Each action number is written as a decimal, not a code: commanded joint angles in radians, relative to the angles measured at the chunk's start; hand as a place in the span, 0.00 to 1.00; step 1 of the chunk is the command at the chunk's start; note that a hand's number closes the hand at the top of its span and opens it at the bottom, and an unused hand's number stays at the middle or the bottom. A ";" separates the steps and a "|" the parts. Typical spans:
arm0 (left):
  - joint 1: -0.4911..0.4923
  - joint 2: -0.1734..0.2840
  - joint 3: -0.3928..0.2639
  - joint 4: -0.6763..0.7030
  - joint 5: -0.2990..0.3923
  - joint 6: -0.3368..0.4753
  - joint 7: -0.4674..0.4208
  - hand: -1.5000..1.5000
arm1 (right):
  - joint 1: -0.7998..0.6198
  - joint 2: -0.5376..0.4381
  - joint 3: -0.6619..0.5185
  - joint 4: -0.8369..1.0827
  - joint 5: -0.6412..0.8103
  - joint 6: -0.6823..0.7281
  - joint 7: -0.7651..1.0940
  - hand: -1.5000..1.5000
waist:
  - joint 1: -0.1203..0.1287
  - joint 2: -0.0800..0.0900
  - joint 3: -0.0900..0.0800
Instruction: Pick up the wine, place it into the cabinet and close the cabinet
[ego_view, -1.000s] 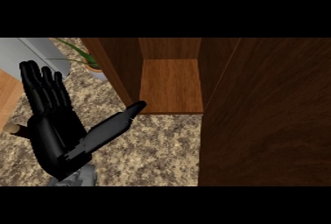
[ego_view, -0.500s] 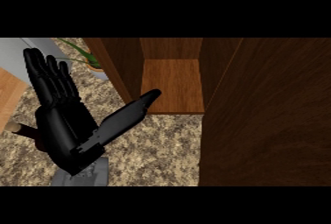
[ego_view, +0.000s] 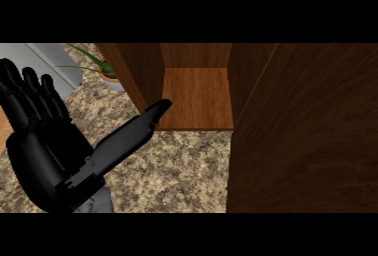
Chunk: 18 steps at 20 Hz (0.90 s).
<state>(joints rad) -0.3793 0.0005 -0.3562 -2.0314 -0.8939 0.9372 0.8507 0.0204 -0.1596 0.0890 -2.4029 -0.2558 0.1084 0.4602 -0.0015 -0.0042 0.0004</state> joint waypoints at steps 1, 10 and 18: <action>0.096 0.000 -0.003 -0.171 -0.086 -0.068 0.090 0.00 | 0.068 0.004 0.000 -0.112 0.025 0.001 -0.003 0.00 | 0.005 -0.002 0.000; 0.158 0.000 0.036 -0.246 -0.154 -0.120 0.130 0.00 | 0.019 -0.025 -0.060 -0.147 -0.046 0.001 0.063 0.00 | -0.001 0.001 0.000; 0.340 0.030 0.040 -0.344 -0.075 -0.077 0.099 0.00 | 0.078 -0.023 -0.069 -0.170 -0.062 0.032 0.058 0.00 | -0.003 0.001 -0.001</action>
<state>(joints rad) -0.1423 0.0346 -0.2937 -2.3162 -1.0024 0.8299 0.9702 0.0186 -0.1684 0.0485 -2.4142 -0.2411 0.1209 0.4753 -0.0029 -0.0028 -0.0003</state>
